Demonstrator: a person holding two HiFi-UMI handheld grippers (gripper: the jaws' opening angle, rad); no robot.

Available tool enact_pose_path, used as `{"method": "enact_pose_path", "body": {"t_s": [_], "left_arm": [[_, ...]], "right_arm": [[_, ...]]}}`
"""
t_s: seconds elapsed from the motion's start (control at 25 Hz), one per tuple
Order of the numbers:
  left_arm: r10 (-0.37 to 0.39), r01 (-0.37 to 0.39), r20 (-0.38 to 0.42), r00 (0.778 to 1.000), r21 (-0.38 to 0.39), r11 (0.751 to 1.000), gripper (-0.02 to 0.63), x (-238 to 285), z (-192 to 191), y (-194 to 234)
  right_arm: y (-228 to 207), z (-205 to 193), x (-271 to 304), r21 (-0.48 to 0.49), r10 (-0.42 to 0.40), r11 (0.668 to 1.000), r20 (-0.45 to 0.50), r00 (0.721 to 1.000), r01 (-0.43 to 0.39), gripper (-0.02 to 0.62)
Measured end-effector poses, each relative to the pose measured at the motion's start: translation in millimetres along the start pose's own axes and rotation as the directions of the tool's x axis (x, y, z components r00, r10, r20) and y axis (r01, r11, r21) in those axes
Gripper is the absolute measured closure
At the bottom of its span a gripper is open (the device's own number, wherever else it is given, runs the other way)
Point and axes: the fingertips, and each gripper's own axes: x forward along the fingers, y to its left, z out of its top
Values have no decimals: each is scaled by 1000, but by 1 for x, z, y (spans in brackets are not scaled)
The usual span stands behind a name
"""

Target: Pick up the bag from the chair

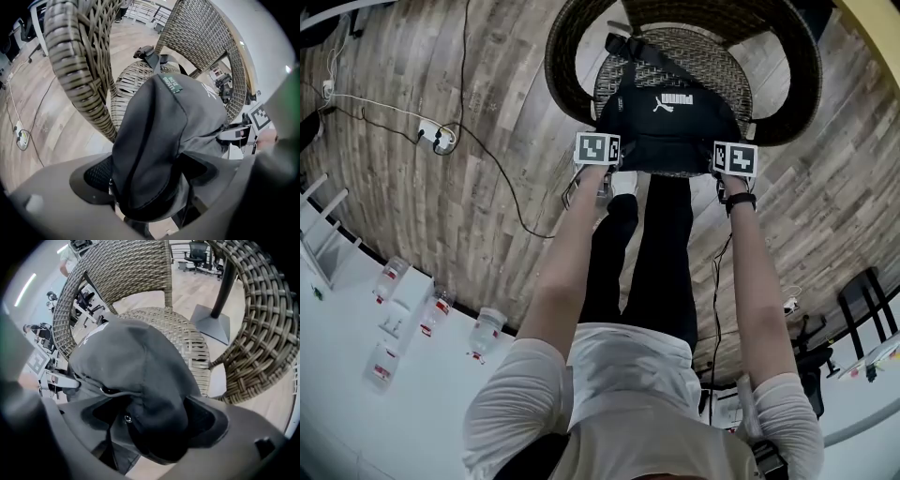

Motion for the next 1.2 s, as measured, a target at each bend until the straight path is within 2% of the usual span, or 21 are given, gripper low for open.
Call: {"method": "enact_pose_path", "body": {"t_s": [0.32, 0.44, 0.56, 0.72, 0.88, 1.2], "left_arm": [[-34, 34, -40, 999, -11, 999, 202, 3, 0, -5], [-27, 26, -60, 998, -21, 999, 231, 1, -2, -6], [-17, 15, -63, 998, -24, 1000, 286, -6, -4, -7], [-5, 9, -54, 999, 73, 997, 404, -19, -3, -22], [-13, 18, -45, 999, 116, 993, 449, -32, 1, -40], [-22, 21, 7, 1000, 140, 990, 476, -72, 16, -59]], "right_arm": [[4, 1, 0, -11, 15, 1000, -28, 999, -16, 188], [14, 1, -3, -38, 30, 999, -38, 999, -31, 274], [26, -1, -7, -108, 30, 994, -31, 999, -33, 365], [39, 0, -17, -151, 12, 988, -16, 1000, -14, 444], [45, 8, -36, -162, -22, 986, 34, 999, 27, 507], [55, 16, -78, -112, -22, 993, 102, 995, 33, 522]]}}
